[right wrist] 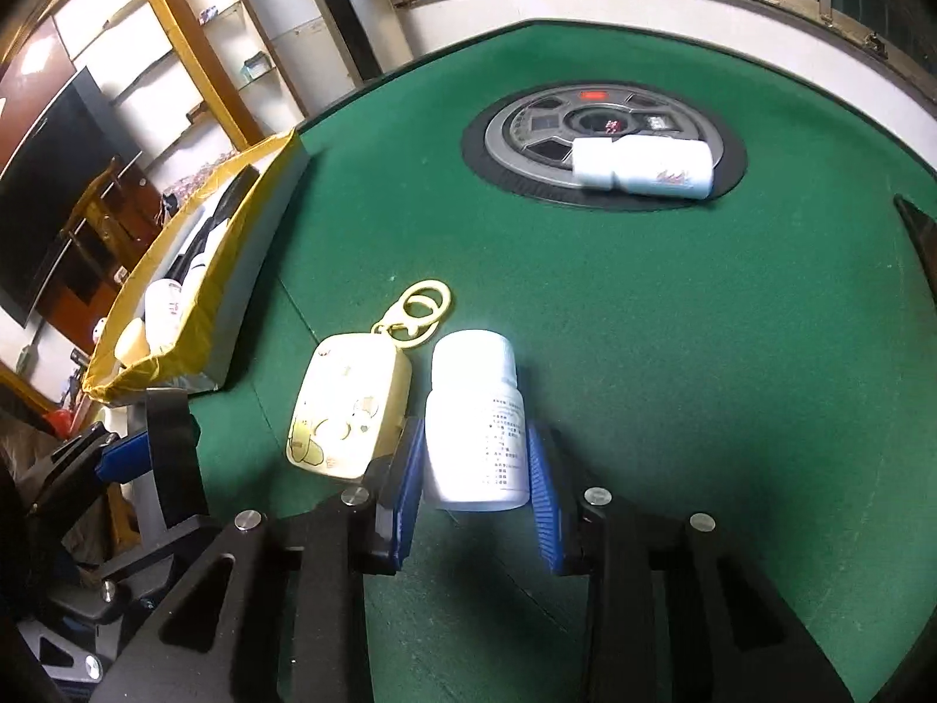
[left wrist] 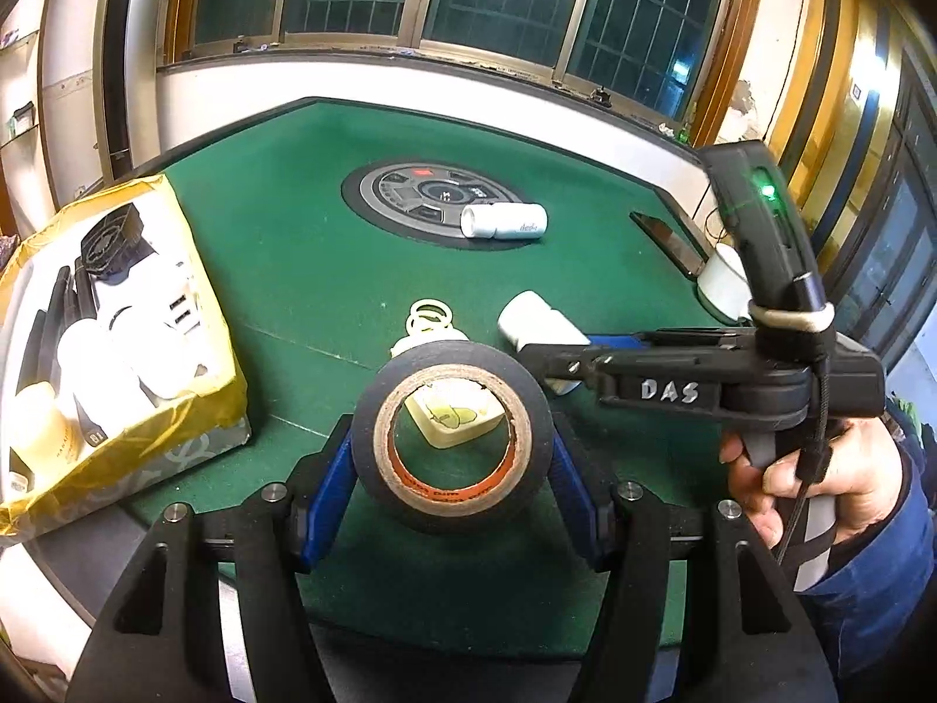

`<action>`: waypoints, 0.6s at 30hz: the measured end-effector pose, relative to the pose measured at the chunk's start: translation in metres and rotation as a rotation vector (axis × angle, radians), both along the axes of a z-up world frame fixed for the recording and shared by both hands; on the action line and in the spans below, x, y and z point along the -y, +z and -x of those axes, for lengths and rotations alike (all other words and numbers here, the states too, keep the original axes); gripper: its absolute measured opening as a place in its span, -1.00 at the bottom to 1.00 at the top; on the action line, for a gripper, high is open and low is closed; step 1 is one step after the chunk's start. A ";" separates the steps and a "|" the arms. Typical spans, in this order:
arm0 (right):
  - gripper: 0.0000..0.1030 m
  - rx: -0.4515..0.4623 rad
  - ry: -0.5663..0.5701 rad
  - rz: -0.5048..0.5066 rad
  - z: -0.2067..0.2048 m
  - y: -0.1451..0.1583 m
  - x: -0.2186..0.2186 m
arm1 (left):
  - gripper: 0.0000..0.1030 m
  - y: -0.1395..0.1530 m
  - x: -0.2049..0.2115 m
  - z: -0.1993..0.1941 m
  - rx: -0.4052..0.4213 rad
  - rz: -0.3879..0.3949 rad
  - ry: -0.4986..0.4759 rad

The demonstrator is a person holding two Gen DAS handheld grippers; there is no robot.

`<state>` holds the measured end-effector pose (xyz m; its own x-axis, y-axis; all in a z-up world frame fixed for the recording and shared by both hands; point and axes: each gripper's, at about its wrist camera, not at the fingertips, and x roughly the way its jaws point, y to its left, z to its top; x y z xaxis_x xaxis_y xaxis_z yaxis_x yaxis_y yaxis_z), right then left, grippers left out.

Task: Organize rigid objects
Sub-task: 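Carry the tape roll with the left tool while the right tool carries the white bottle to the tray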

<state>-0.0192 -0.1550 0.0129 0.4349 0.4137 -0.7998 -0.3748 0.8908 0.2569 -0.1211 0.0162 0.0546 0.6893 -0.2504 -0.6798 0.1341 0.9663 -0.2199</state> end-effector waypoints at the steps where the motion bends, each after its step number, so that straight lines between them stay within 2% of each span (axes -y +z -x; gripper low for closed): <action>1: -0.43 0.007 -0.008 -0.013 0.001 0.004 0.003 | 0.18 0.002 -0.001 0.001 0.005 0.002 0.000; 8: -0.43 0.074 -0.020 -0.100 0.011 0.041 0.003 | 0.18 0.025 -0.024 0.002 0.054 0.025 0.036; 18: -0.42 0.078 0.116 -0.162 0.005 0.073 -0.065 | 0.18 0.048 -0.097 0.001 0.096 0.066 0.170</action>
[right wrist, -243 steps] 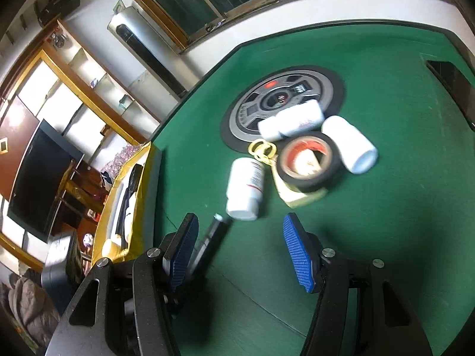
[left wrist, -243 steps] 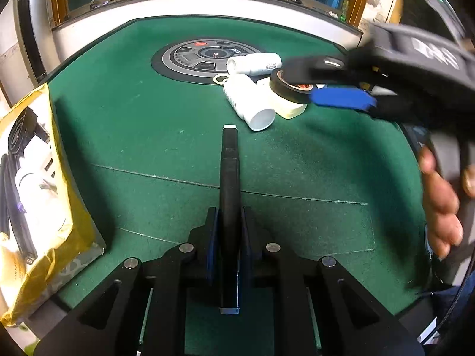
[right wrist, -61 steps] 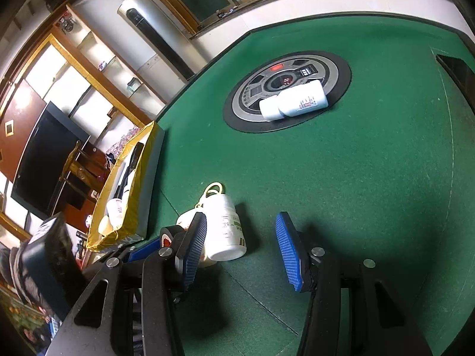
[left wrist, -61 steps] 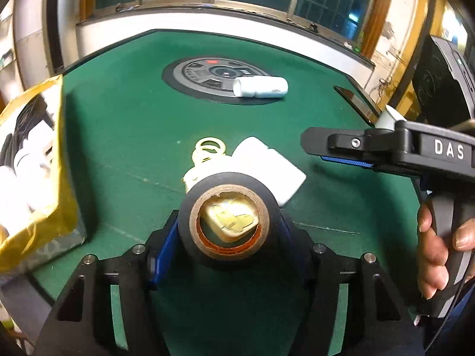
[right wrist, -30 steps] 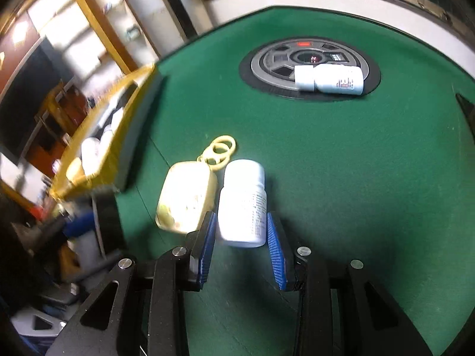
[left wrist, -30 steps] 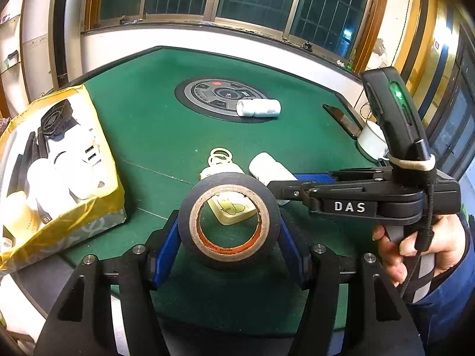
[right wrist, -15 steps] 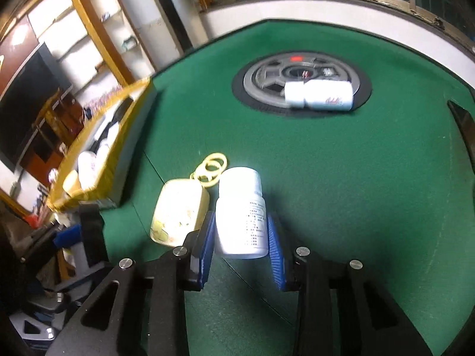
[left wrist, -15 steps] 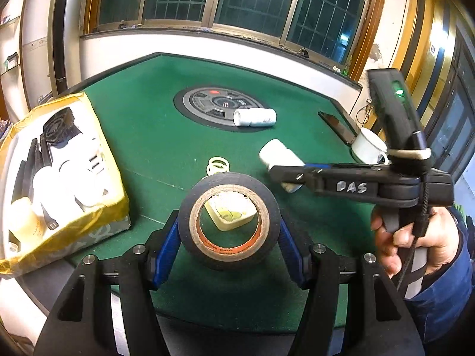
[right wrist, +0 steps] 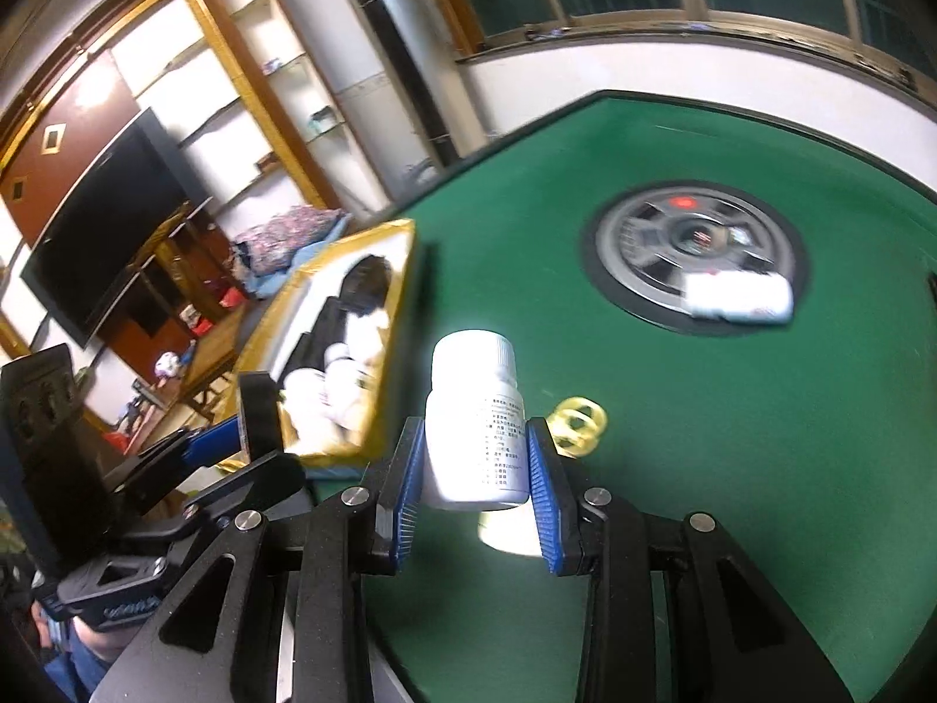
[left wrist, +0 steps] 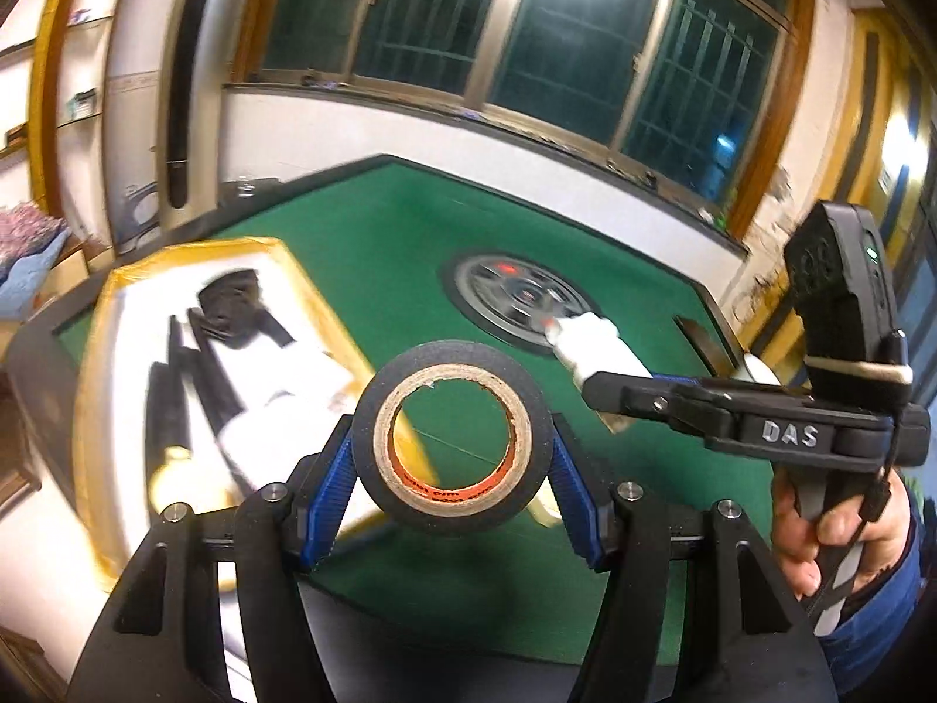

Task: Organize rigid objects
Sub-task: 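Carry the tape roll with the left tool while the right tool carries the white bottle to the tray, then lower the tape roll and white bottle into the tray and open both tools, then move back and grasp the cartoon keychain card with the left tool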

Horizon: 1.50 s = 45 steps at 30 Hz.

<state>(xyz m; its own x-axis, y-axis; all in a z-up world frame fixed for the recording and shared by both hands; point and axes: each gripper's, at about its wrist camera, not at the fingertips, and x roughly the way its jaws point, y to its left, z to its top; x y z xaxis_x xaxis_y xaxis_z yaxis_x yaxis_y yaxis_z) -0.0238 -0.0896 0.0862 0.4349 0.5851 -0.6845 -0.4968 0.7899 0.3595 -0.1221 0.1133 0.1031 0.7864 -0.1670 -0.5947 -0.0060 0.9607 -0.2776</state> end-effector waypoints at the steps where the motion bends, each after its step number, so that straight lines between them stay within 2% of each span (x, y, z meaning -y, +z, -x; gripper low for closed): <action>1: -0.42 0.002 0.015 -0.001 -0.001 0.002 -0.009 | 0.18 0.002 -0.010 -0.002 0.002 0.001 0.019; 6: -0.42 -0.006 0.091 0.010 -0.016 0.009 -0.067 | 0.18 0.003 -0.065 -0.015 -0.034 -0.005 0.102; 12: -0.42 -0.057 0.159 0.019 -0.051 0.004 -0.136 | 0.19 -0.020 -0.121 -0.052 -0.127 -0.017 0.184; 19: -0.42 -0.097 0.199 0.076 -0.097 -0.018 -0.219 | 0.19 -0.057 -0.155 -0.088 -0.223 0.015 0.228; 24: -0.42 -0.130 0.205 0.109 -0.128 -0.040 -0.262 | 0.19 -0.063 -0.166 -0.096 -0.252 0.059 0.221; 27: -0.42 -0.163 0.216 0.118 -0.137 -0.051 -0.278 | 0.19 -0.065 -0.169 -0.102 -0.282 0.044 0.237; 33: -0.42 -0.171 0.231 0.141 -0.142 -0.061 -0.292 | 0.19 -0.071 -0.174 -0.113 -0.327 0.035 0.241; 39: -0.41 -0.196 0.214 0.128 -0.149 -0.067 -0.284 | 0.19 -0.071 -0.172 -0.115 -0.338 0.017 0.234; 42: -0.37 -0.206 0.216 0.111 -0.150 -0.066 -0.279 | 0.30 -0.070 -0.171 -0.115 -0.328 0.036 0.226; 45: -0.25 -0.192 0.214 0.092 -0.147 -0.058 -0.272 | 0.34 -0.068 -0.170 -0.113 -0.329 0.058 0.226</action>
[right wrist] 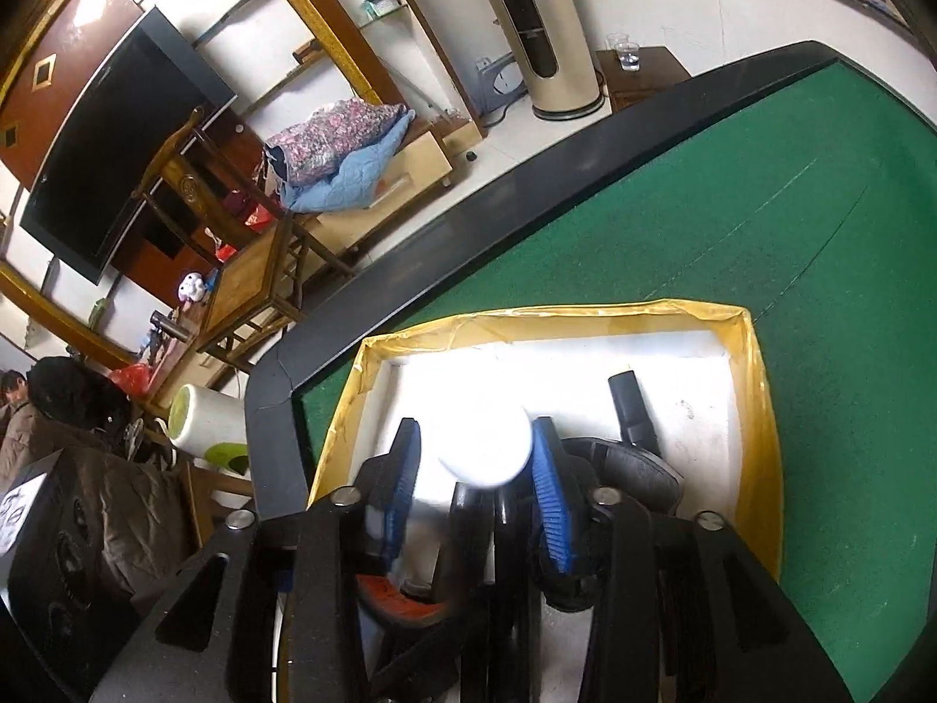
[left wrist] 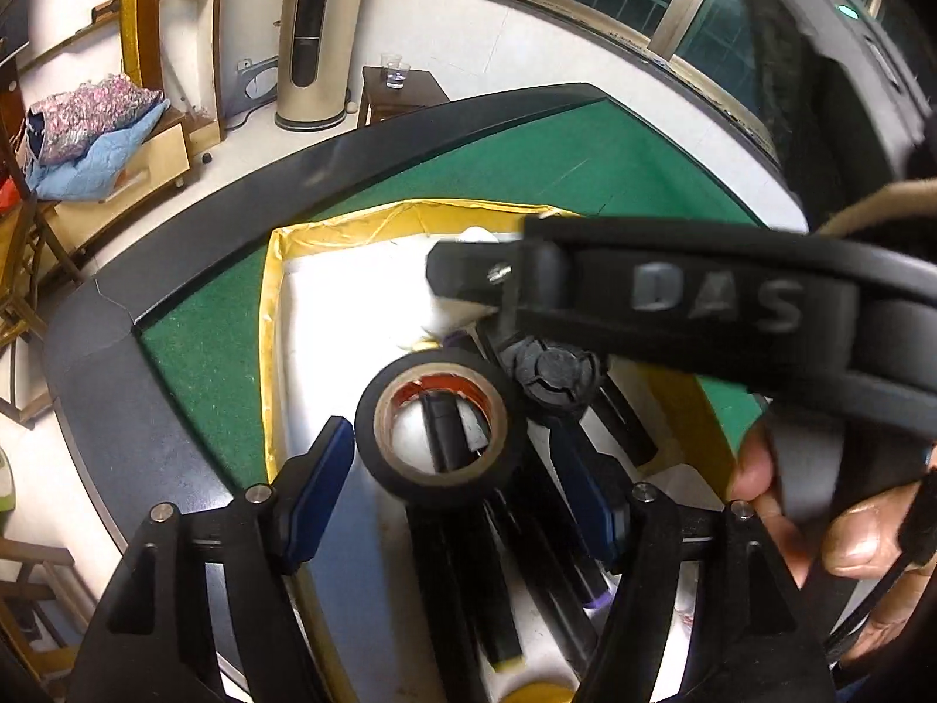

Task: Organize rigid objects
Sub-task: 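Move back and grasp the cartoon keychain card with the left tool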

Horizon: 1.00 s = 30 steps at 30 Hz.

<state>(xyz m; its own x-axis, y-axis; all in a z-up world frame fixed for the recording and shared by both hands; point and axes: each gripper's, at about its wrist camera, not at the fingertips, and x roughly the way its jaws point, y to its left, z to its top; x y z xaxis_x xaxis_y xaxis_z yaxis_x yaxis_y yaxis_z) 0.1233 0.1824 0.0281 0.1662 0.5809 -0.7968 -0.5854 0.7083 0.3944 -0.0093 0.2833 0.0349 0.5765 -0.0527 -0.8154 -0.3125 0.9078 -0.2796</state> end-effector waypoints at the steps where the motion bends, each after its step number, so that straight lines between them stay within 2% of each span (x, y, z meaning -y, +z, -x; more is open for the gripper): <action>1: -0.25 0.004 -0.004 -0.009 0.002 0.004 0.004 | 0.34 0.002 0.001 0.002 0.005 0.004 0.001; 6: -0.25 0.010 -0.022 -0.069 0.017 0.026 0.027 | 0.34 0.012 0.007 0.017 0.026 0.024 0.011; 10: -0.24 0.007 -0.049 -0.139 0.038 0.044 0.065 | 0.34 0.027 0.021 0.037 0.063 0.002 -0.002; 15: -0.24 0.000 -0.110 -0.221 0.075 0.057 0.135 | 0.34 0.047 0.049 0.063 0.124 0.004 -0.050; 20: -0.22 0.033 -0.181 -0.234 0.117 0.059 0.218 | 0.34 0.061 0.098 0.081 0.166 0.022 -0.145; 22: -0.18 0.045 -0.218 -0.253 0.132 0.057 0.255 | 0.34 0.063 0.123 0.081 0.162 0.032 -0.195; 23: -0.06 0.056 -0.248 -0.252 0.140 0.055 0.274 | 0.34 0.061 0.139 0.080 0.158 0.039 -0.231; 25: 0.02 0.073 -0.307 -0.248 0.149 0.049 0.306 | 0.34 0.057 0.167 0.077 0.140 0.041 -0.276; 30: 0.04 0.070 -0.439 -0.244 0.146 0.023 0.366 | 0.41 0.030 0.229 0.062 0.041 0.070 -0.359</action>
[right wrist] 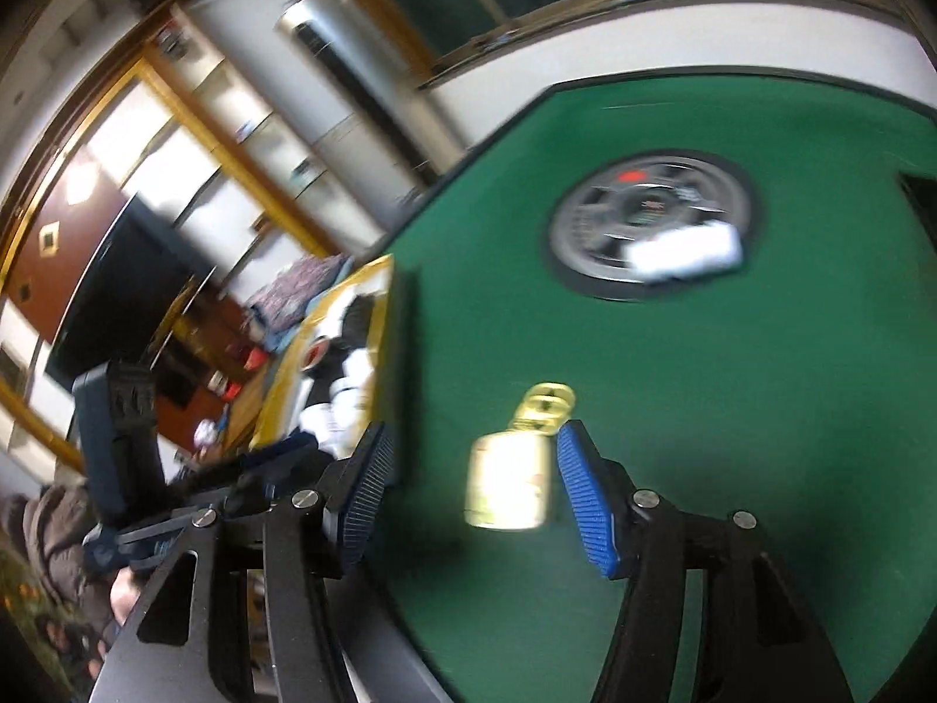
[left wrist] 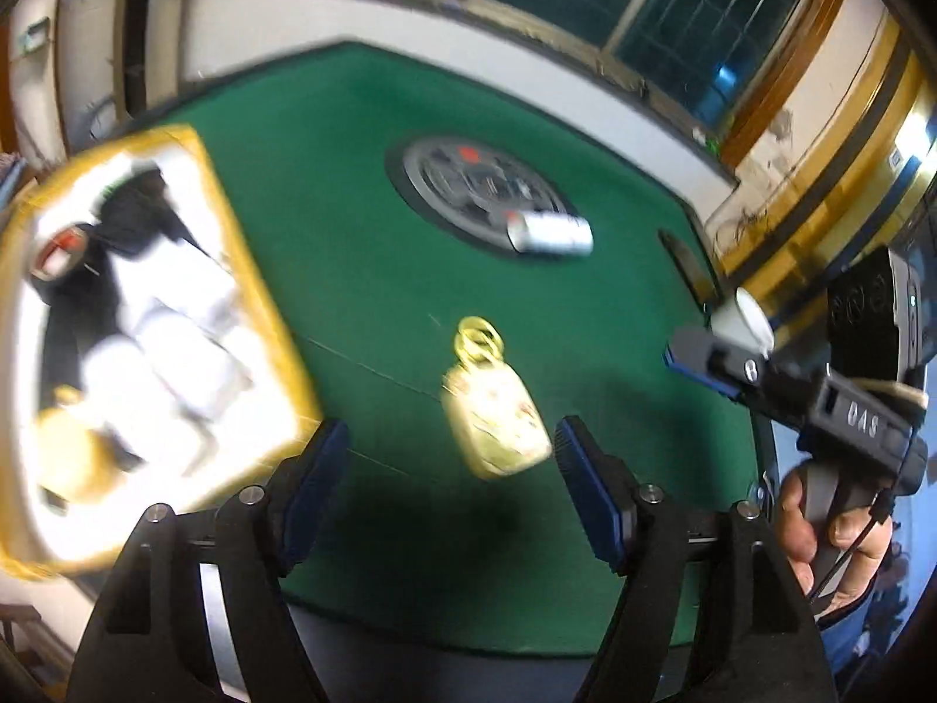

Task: Organize rigid objects
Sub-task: 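Move back and grasp the cartoon keychain card with the left tool, then grasp the last white bottle with the right tool while the left tool holds the keychain card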

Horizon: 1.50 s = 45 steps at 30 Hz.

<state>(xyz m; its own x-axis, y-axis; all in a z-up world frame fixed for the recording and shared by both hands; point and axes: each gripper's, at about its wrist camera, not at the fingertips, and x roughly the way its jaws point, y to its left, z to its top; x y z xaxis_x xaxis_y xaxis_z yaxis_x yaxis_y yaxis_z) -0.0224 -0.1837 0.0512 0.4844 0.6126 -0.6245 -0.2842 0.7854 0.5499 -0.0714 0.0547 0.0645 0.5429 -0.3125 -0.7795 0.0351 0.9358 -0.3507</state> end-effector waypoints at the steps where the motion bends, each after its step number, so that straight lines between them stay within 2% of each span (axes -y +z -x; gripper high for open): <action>1: 0.04 -0.012 -0.021 -0.010 -0.004 -0.005 0.008 | 0.41 -0.005 0.009 -0.003 -0.017 -0.013 -0.005; 3: 0.04 -0.021 -0.042 -0.030 -0.010 -0.011 0.019 | 0.41 -0.010 0.025 -0.009 -0.031 -0.055 0.000; 8: 0.04 0.012 -0.061 -0.040 -0.009 -0.010 0.034 | 0.41 -0.032 0.048 -0.034 -0.086 -0.150 0.081; 11: 0.04 0.006 -0.071 -0.048 -0.005 -0.013 0.045 | 0.40 -0.043 0.061 -0.045 -0.095 -0.184 0.073; 12: 0.04 0.003 -0.082 -0.052 -0.005 -0.013 0.048 | 0.38 -0.044 0.065 -0.045 -0.067 -0.230 0.068; 13: 0.04 0.004 -0.087 -0.055 -0.005 -0.013 0.051 | 0.23 -0.045 0.069 -0.044 -0.053 -0.260 0.059; 14: 0.04 0.008 -0.093 -0.057 -0.005 -0.012 0.053 | 0.07 -0.044 0.070 -0.041 -0.023 -0.262 0.045; 15: 0.04 0.013 -0.099 -0.056 -0.005 -0.011 0.055 | 0.01 -0.043 0.069 -0.037 0.001 -0.262 0.031; 21: 0.04 0.022 -0.126 -0.025 -0.005 0.001 0.059 | 0.01 -0.047 0.055 -0.022 0.018 -0.241 -0.034; 22: 0.08 0.028 -0.130 -0.005 -0.007 0.004 0.058 | 0.01 -0.047 0.052 -0.021 0.024 -0.236 -0.037; 26: 0.49 0.037 -0.135 0.143 -0.031 0.023 0.041 | 0.01 -0.047 0.051 -0.015 0.049 -0.229 -0.041; 28: 0.49 0.041 -0.156 0.185 -0.052 0.025 0.033 | 0.01 -0.048 0.053 -0.012 0.057 -0.228 -0.042; 30: 0.55 0.035 -0.153 0.233 -0.079 0.022 0.024 | 0.01 -0.048 0.052 -0.009 0.061 -0.227 -0.045; 35: 0.55 -0.017 -0.171 0.368 -0.133 -0.004 0.008 | 0.01 -0.048 0.052 -0.007 0.066 -0.224 -0.048; 39: 0.55 -0.046 -0.131 0.419 -0.148 -0.018 -0.007 | 0.01 -0.047 0.051 -0.006 0.075 -0.214 -0.045; 45: 0.55 -0.088 -0.132 0.471 -0.163 -0.032 -0.015 | 0.01 -0.046 0.052 -0.007 0.080 -0.210 -0.041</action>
<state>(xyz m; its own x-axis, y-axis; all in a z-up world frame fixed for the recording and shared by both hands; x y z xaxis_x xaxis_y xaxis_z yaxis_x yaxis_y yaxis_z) 0.1406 -0.1689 0.0196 0.4714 0.1914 -0.8609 -0.1340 0.9804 0.1446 -0.0649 0.0027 0.0181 0.5955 -0.1706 -0.7850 0.0941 0.9853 -0.1427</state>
